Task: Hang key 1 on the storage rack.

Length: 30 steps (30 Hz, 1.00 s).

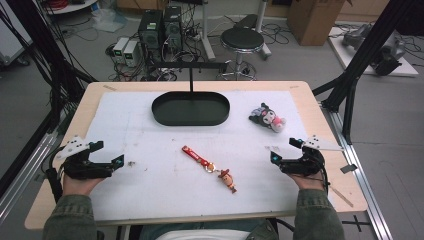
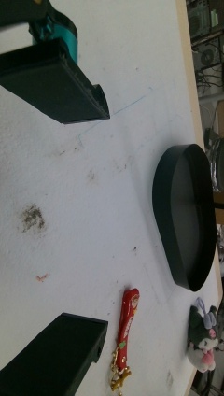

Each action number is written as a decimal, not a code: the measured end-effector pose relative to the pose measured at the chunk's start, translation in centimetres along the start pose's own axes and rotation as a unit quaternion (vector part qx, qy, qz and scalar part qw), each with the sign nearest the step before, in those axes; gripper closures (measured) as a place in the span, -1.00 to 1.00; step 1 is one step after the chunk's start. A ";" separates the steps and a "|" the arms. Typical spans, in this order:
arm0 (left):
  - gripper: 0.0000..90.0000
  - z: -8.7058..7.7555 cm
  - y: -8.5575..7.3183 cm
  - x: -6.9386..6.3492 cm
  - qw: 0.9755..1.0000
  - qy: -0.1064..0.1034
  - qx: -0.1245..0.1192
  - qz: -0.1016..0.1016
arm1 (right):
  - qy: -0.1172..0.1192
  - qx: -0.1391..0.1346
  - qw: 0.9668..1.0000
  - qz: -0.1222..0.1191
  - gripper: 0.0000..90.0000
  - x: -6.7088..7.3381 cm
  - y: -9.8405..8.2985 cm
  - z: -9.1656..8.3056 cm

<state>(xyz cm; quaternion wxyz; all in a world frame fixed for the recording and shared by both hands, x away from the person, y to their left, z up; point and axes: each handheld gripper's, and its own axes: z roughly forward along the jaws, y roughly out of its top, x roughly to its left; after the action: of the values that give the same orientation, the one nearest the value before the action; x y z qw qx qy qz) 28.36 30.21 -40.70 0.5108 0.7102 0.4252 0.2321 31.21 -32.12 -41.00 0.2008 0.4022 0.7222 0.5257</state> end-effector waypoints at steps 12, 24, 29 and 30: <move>-0.95 0.0 0.0 0.0 1.000 0.000 0.001 0.001 | -0.005 0.007 1.000 -0.002 -0.99 -0.1 0.0 0.3; -0.95 -0.4 -0.2 0.2 1.000 0.009 0.001 -0.004 | -0.016 0.038 0.999 -0.002 -0.99 0.0 -0.2 1.1; -0.95 -0.3 -0.2 0.1 1.000 0.007 0.006 -0.001 | -0.003 0.045 0.999 -0.008 -0.99 0.3 0.4 2.2; -0.95 -0.3 -0.2 0.1 1.000 0.007 0.006 -0.001 | 0.002 0.046 0.999 -0.010 -0.99 0.4 0.6 2.4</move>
<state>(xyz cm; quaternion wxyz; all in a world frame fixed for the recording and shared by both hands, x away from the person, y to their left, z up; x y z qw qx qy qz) 28.15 30.49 -40.84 0.5034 0.7116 0.4306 0.2338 32.89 -30.25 -41.29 0.1860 0.4031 0.7498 0.4907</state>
